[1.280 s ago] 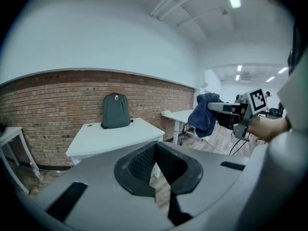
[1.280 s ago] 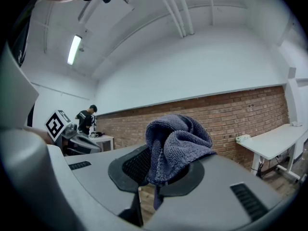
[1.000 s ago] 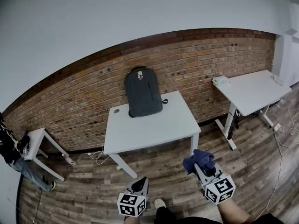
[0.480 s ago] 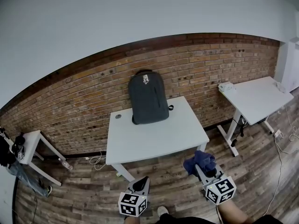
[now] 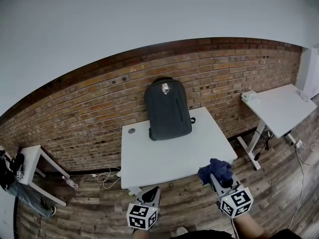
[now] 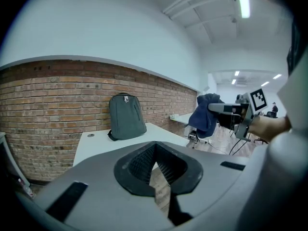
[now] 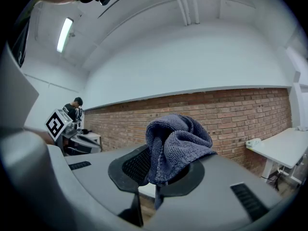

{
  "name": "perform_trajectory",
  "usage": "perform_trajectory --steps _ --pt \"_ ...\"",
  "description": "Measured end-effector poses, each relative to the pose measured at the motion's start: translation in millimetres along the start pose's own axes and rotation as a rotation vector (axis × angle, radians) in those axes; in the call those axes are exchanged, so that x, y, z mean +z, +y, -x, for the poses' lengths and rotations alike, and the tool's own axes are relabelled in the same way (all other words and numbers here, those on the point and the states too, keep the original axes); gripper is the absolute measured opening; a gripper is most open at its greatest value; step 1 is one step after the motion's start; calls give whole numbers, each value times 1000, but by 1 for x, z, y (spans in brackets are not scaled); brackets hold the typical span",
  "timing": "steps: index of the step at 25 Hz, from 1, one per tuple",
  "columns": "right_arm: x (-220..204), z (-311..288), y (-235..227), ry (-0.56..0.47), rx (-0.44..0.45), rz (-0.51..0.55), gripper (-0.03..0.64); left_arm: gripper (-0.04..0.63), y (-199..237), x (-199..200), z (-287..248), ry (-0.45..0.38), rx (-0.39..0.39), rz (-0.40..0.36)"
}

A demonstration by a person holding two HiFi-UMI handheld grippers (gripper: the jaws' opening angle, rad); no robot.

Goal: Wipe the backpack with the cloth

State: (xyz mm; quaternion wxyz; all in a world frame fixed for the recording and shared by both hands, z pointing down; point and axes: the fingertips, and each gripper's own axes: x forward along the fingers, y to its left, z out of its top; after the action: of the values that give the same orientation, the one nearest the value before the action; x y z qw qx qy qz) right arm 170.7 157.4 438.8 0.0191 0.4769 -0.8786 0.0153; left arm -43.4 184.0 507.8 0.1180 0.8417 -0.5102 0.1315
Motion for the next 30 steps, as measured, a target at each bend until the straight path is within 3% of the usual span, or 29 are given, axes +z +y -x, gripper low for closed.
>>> perform_trajectory --steps 3,13,21,30 --pt "-1 -31 13 14 -1 30 51 -18 37 0 -9 -14 0 18" --pt "6 -78 10 17 -27 30 51 -18 86 -10 -28 -3 -11 38" --pt "-3 -99 1 49 -48 33 51 -18 99 -4 -52 14 -37 15" --pt "-5 -158 -18 41 4 32 51 -18 130 0 -88 22 -8 36"
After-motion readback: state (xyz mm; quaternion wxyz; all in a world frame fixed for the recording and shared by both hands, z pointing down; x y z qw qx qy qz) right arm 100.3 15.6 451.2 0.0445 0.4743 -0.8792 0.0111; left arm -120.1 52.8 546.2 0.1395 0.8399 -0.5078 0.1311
